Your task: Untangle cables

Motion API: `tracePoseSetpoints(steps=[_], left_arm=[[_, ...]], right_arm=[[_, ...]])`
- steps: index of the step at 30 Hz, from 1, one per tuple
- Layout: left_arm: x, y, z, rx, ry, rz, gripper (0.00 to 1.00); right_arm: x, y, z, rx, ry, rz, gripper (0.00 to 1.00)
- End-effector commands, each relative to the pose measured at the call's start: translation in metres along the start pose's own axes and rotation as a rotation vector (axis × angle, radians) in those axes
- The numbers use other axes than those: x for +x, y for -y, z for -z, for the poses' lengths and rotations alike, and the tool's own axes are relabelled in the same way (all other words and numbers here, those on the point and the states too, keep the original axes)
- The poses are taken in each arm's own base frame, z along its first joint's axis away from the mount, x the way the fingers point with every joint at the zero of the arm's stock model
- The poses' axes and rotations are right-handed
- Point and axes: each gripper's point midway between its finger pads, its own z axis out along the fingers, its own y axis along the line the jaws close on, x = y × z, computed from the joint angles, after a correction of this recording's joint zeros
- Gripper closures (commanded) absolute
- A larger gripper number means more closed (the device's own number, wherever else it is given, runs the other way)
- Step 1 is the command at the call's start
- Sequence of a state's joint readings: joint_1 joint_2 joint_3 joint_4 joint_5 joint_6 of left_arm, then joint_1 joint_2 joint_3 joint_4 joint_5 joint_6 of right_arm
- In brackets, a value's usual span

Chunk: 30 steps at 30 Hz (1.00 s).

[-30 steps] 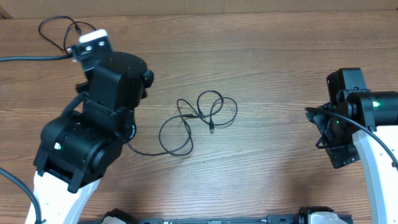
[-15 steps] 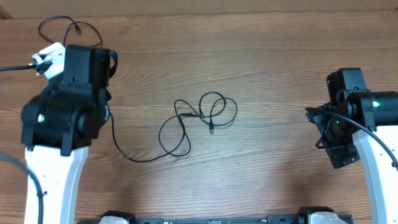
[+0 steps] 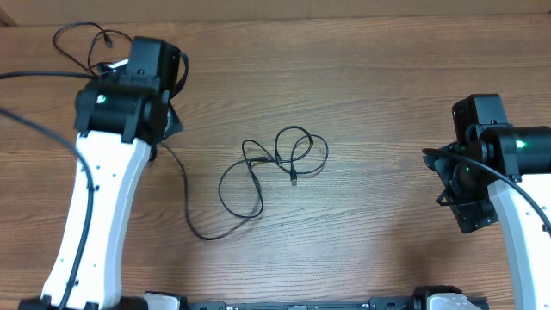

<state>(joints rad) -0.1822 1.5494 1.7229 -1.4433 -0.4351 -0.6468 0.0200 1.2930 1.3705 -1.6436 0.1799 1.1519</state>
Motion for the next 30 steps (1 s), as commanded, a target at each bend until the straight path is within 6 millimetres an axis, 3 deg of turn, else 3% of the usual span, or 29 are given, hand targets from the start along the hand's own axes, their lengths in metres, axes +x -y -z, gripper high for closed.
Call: tracePoseSetpoints(steps=[1,4,5,7,12,18,26,30], left_arm=[[0.013,0.022,-0.015,0.067,-0.105,-0.101,0.89],[0.031,0.047,-0.017,0.205,-0.204,-0.260,0.81],[0.045,0.065,-0.011,0.335,-0.257,-0.381,0.73],[0.058,0.077,-0.001,0.452,-0.298,-0.473,0.63],[0.084,0.077,0.013,0.546,-0.403,-0.577,0.35],[0.116,0.079,0.034,0.640,-0.494,-0.727,0.14],[0.141,0.097,0.050,0.639,-0.508,-0.800,0.05],[0.150,0.097,0.047,0.527,-0.484,-0.819,0.05]], right_arm=[[-0.003,-0.002,0.009,-0.036,0.015,-0.016,0.00],[-0.003,-0.002,0.009,-0.036,0.015,-0.016,0.00],[-0.003,-0.002,0.009,-0.036,0.015,-0.016,0.00],[-0.003,-0.002,0.009,-0.036,0.015,-0.016,0.00],[-0.003,-0.002,0.009,-0.036,0.016,-0.016,0.00],[-0.003,-0.002,0.009,-0.036,0.016,-0.016,0.00],[-0.003,-0.002,0.009,-0.036,0.016,-0.016,0.00],[-0.003,-0.002,0.009,-0.036,0.015,-0.016,0.00]])
